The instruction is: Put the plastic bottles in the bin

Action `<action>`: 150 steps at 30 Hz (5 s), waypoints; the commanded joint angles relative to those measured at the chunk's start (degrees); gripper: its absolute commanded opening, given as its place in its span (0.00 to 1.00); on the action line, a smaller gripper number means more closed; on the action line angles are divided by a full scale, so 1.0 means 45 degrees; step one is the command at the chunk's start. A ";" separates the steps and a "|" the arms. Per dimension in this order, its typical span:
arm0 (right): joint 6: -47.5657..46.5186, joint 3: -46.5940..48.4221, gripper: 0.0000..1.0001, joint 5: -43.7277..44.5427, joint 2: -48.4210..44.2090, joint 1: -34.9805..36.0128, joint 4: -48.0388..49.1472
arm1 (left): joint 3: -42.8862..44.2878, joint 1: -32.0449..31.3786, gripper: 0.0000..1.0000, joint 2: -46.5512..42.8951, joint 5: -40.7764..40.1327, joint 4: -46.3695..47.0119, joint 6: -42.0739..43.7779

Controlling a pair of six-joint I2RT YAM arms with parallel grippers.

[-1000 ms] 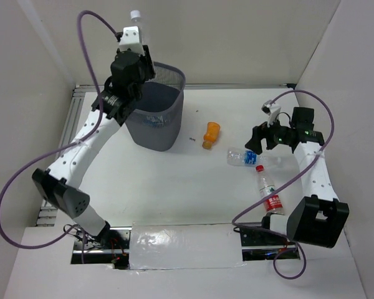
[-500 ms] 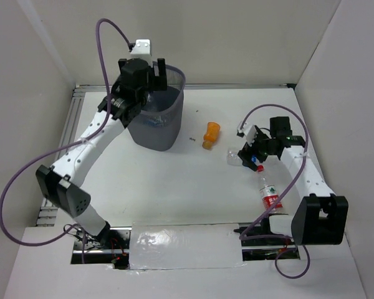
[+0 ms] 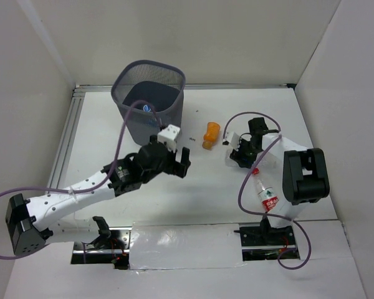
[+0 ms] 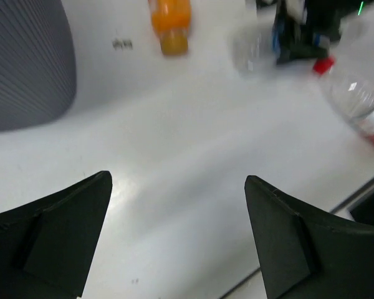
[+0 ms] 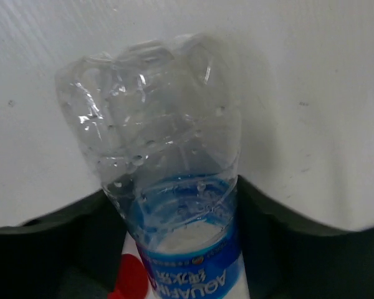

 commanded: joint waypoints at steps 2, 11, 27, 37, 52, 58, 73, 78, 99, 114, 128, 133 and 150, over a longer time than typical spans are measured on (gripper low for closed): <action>-0.0622 0.1351 0.44 -0.0003 0.0492 0.0096 -0.0660 | -0.0990 -0.1283 1.00 -0.0609 -0.1143 0.0217 -0.1900; 0.1655 1.0153 0.21 -0.4609 -0.0603 0.1146 -0.3672 | -0.3196 -0.2029 1.00 -0.0532 -0.0679 0.0701 -0.2761; 0.8940 1.9655 0.39 -0.4752 0.5569 0.6970 0.4275 | -0.4099 -0.2771 1.00 0.0387 -0.0207 0.2031 -0.2995; 1.1310 1.9792 1.00 -0.2532 0.5690 0.6095 0.4670 | -0.1935 -0.2734 1.00 0.2529 -0.1806 0.3651 -0.0733; 0.9984 0.9397 0.50 -0.2677 -0.2295 -0.1033 -0.1773 | 0.5213 -0.0408 1.00 1.0652 -0.2842 0.3205 0.0110; 0.8872 0.6028 0.88 -0.4534 -0.5165 -0.3495 -0.3549 | 0.8300 0.0294 1.00 1.3470 -0.3780 0.1663 -0.0884; 0.7521 0.4107 0.90 -0.5805 -0.7282 -0.4787 -0.5488 | 1.3187 0.1760 0.31 1.6891 -0.1830 -0.1697 -0.0749; 0.7310 0.4226 0.88 -0.5904 -0.7026 -0.4787 -0.5525 | 1.1998 0.1644 0.00 1.5103 -0.1303 -0.1175 -0.0575; 0.2191 0.1628 0.76 -0.4282 -0.6909 -0.4925 -0.6777 | 0.9420 0.3220 0.00 0.3553 -0.3391 -0.0190 0.1812; 0.3693 0.1745 1.00 -0.2525 -0.6421 -0.2601 -0.6095 | 0.8320 0.7209 0.39 0.5015 0.0143 -0.0193 0.0227; 0.5099 0.0771 1.00 0.1420 -0.4196 -0.1077 -0.5840 | 0.6630 0.4985 0.98 0.1604 0.2152 -0.0040 0.1360; 0.5941 0.0241 1.00 0.2632 -0.2403 -0.0607 -0.5488 | 0.1124 0.2393 1.00 -0.1386 0.2414 0.0332 0.0132; 0.5219 0.6621 0.23 0.0549 -0.0954 0.0057 -0.7164 | -0.5308 0.0393 1.00 -0.3774 0.0260 -0.0295 -0.4009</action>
